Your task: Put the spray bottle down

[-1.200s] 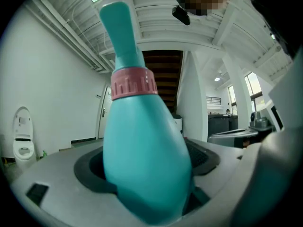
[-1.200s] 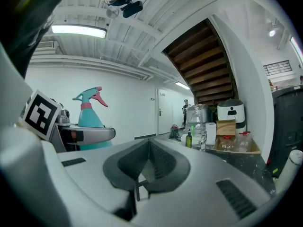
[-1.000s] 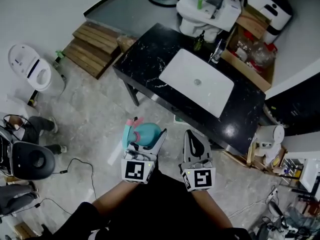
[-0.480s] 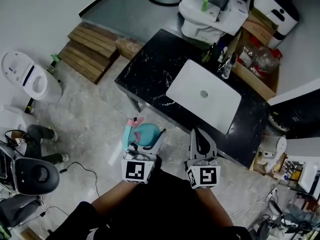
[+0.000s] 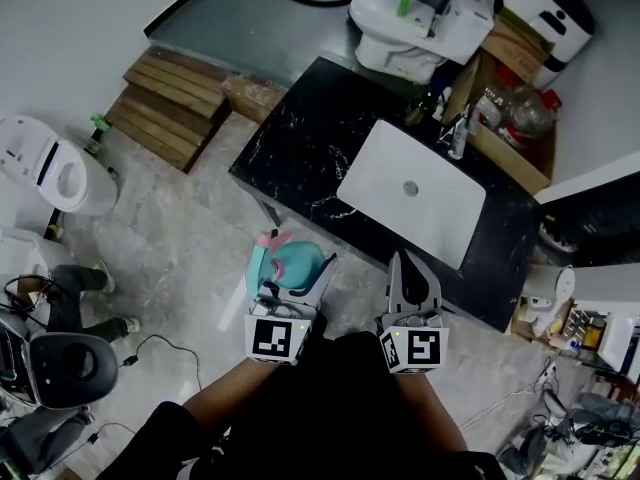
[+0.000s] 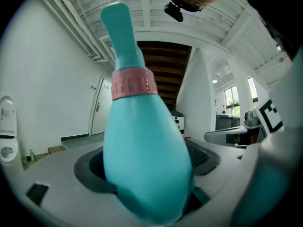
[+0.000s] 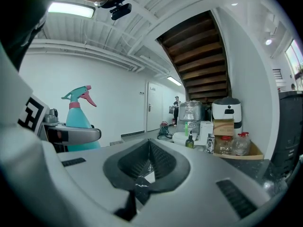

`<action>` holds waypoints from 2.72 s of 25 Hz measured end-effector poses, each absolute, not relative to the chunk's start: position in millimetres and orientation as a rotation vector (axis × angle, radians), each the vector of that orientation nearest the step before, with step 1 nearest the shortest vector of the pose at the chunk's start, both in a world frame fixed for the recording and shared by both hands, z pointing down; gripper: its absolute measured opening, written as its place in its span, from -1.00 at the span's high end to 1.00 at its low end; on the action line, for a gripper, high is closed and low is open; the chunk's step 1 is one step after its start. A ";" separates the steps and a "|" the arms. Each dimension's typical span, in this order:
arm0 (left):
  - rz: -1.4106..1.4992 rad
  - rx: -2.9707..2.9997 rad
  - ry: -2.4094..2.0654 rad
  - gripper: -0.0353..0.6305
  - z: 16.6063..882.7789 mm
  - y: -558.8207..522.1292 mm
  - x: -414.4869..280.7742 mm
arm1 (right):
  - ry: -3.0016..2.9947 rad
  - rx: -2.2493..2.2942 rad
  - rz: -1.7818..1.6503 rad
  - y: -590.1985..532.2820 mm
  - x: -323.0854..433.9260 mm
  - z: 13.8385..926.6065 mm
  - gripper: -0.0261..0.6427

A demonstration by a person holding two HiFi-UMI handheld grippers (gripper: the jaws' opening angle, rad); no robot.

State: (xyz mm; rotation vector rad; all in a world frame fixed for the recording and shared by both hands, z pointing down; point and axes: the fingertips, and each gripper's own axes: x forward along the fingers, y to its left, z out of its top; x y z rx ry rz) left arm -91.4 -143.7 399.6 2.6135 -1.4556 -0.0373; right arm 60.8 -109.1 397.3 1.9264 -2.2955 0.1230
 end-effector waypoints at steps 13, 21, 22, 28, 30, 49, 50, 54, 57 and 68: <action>-0.033 2.663 -1.602 -0.43 390.0 -146.0 -123.7 | -2.403 1.803 0.088 -134.8 15.3 387.5 0.87; 0.009 2.624 -1.651 -0.43 399.6 -165.4 -134.9 | -2.441 1.748 0.091 -157.5 7.2 392.7 0.87; 0.008 2.617 -1.656 -0.43 400.6 -168.4 -135.1 | -2.443 1.743 0.096 -161.3 7.1 394.5 0.87; 0.085 2.629 -1.633 -0.43 413.3 -191.9 -125.3 | -2.474 1.711 0.093 -187.6 3.4 397.1 0.87; 0.095 2.635 -1.627 -0.43 417.3 -204.2 -119.5 | -2.500 1.696 0.095 -199.0 1.7 398.4 0.87; 0.260 2.633 -1.610 -0.43 469.7 -318.4 -85.8 | -2.546 1.587 0.023 -316.0 -7.0 424.9 0.87; 0.276 2.633 -1.604 -0.43 476.1 -322.1 -83.2 | -2.546 1.582 0.023 -319.7 -6.4 429.4 0.87; 0.331 2.648 -1.611 -0.43 496.1 -337.3 -72.6 | -2.542 1.540 0.033 -337.0 -2.6 446.7 0.87; 0.370 2.666 -1.616 -0.43 510.0 -342.8 -66.7 | -2.545 1.491 0.026 -345.5 -1.5 457.5 0.87; 0.467 2.619 -1.533 -0.43 567.2 -371.1 -54.9 | -2.514 1.499 0.130 -373.3 11.7 492.7 0.87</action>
